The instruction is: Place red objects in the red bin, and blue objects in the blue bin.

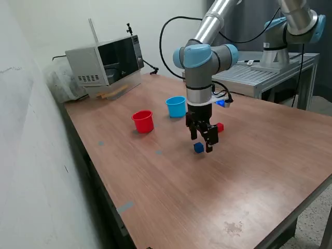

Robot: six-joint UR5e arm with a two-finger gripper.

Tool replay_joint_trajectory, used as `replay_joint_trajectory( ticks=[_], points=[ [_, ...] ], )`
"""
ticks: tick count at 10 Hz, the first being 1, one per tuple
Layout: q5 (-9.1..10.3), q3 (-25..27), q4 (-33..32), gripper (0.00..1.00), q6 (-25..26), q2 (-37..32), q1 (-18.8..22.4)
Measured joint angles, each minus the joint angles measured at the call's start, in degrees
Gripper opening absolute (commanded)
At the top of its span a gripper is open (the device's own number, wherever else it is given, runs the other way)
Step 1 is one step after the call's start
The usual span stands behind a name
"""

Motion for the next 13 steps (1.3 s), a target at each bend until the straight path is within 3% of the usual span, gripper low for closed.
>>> replay_joint_trajectory(
  ticks=[10, 11, 13],
  points=[
    [-0.08, -0.3, -1.2, 1.0, -0.1, 0.6, -0.3],
    [-0.08, -0.4, -1.3, 0.0, -0.1, 0.6, -0.4],
    [-0.07, -0.4, -1.4, 0.0, -0.1, 0.6, -0.7]
  ],
)
